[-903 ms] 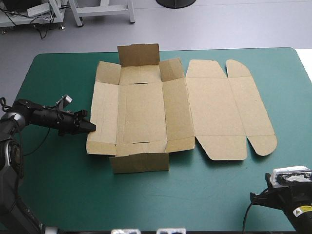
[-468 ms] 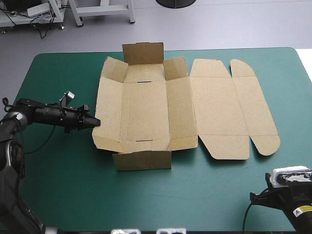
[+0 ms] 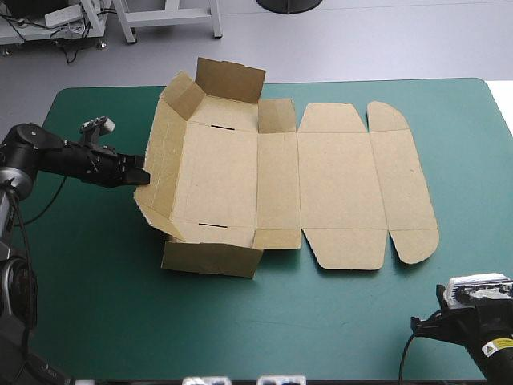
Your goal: Fold the box
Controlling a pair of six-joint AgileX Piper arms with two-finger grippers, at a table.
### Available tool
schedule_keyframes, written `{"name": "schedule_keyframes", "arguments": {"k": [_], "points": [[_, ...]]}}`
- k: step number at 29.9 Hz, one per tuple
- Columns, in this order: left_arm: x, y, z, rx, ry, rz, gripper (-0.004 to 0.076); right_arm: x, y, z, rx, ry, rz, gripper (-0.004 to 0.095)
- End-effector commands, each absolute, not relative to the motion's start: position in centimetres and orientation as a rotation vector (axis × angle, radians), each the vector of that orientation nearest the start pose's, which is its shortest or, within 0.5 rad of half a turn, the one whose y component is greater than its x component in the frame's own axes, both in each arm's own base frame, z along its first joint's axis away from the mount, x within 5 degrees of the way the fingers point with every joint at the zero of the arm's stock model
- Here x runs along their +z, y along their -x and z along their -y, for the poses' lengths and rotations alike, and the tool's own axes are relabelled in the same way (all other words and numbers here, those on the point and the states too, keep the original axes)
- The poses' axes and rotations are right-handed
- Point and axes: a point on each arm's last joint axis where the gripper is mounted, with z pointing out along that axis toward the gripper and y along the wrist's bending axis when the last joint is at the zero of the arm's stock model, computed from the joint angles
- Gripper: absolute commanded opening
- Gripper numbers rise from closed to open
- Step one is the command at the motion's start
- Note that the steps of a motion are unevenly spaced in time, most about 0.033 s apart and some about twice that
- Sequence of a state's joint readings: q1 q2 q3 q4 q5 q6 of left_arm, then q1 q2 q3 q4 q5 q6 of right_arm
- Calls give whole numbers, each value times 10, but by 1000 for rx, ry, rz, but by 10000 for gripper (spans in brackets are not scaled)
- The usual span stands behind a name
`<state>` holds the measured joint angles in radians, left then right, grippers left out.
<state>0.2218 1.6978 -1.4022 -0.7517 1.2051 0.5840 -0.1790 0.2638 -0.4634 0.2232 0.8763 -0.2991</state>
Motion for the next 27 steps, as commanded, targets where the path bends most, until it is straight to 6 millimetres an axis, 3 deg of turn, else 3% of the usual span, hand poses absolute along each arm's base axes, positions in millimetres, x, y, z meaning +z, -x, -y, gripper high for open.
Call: {"name": "schedule_keyframes", "arguments": {"k": [1, 12, 21, 27], "points": [[344, -327, 11, -734, -385, -2591, -10, 289, -52, -6, -36, 77, -2060, 252], [392, -280, 88, -121, -870, -2531, -10, 290, -53, -5, -48, 87, -2043, 252], [434, -237, 109, 447, -1042, -2238, -10, 291, -53, -5, -45, 85, -2039, 252], [452, -233, 121, 586, -1086, -1998, -10, 291, -54, -6, -28, 75, -2033, 252]]}}
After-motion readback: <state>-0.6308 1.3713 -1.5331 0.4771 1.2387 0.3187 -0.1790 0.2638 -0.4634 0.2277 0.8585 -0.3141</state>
